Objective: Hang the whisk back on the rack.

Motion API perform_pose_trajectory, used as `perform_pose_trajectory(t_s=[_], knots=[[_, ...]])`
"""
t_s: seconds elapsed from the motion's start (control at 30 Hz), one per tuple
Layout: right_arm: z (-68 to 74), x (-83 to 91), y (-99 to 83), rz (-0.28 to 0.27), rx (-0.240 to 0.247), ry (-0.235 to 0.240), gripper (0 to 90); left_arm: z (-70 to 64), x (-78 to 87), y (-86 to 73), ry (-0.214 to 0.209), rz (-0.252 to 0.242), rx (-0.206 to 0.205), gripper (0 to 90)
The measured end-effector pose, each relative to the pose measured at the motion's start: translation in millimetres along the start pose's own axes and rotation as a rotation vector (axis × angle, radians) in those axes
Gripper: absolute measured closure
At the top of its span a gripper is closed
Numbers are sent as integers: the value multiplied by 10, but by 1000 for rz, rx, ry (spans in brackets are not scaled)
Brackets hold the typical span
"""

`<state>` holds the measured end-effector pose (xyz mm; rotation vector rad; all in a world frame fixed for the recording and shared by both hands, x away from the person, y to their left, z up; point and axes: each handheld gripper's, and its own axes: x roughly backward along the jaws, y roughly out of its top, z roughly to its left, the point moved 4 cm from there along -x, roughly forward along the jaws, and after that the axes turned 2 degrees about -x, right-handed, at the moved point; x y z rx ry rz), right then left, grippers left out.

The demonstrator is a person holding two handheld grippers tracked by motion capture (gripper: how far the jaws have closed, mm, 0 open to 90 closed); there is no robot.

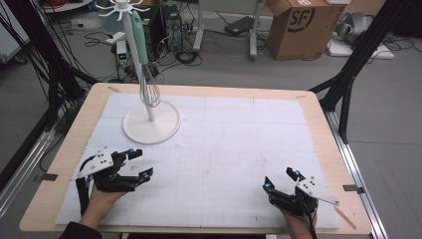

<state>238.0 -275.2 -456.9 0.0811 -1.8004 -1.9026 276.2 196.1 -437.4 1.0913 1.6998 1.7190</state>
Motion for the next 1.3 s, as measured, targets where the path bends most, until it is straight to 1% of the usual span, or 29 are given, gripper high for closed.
perform_pose_trajectory(t_s=[0.1,0.23,0.27,0.33,0.4,0.47,0.5,0.53,0.6,0.67,0.77,0.83,1.07,1.13,1.2,1.3], knots=[[-1,4,6,-5,8,-1,142,-28,26,-77,4,10,9,217],[19,8,9,-4,-2,16,142,-55,69,-149,12,20,25,196],[22,7,10,-3,4,19,142,-65,74,-162,14,24,25,179],[29,5,13,-5,7,23,142,-95,91,-188,14,36,26,180],[40,2,15,-5,6,26,142,-127,112,-207,27,44,15,182],[43,-5,15,-3,10,31,142,-134,141,-226,30,34,26,182],[51,-7,13,1,10,36,142,-130,161,-252,38,39,24,182],[55,-9,12,2,14,39,142,-123,178,-276,51,38,31,182],[72,-7,15,2,16,45,142,-120,212,-306,43,20,58,180],[87,-6,19,1,24,49,142,-122,228,-326,62,27,31,183],[107,-10,16,6,29,56,142,-93,219,-339,69,26,38,183],[118,-12,13,9,34,61,142,-82,220,-341,66,23,44,182],[144,-32,4,18,51,65,142,-91,229,-341,71,12,39,183],[150,-32,4,18,50,67,142,-90,230,-341,69,11,41,184],[149,-33,3,19,52,66,142,-93,235,-336,77,5,38,184],[148,-33,3,19,49,67,142,-94,238,-334,78,6,35,182]])
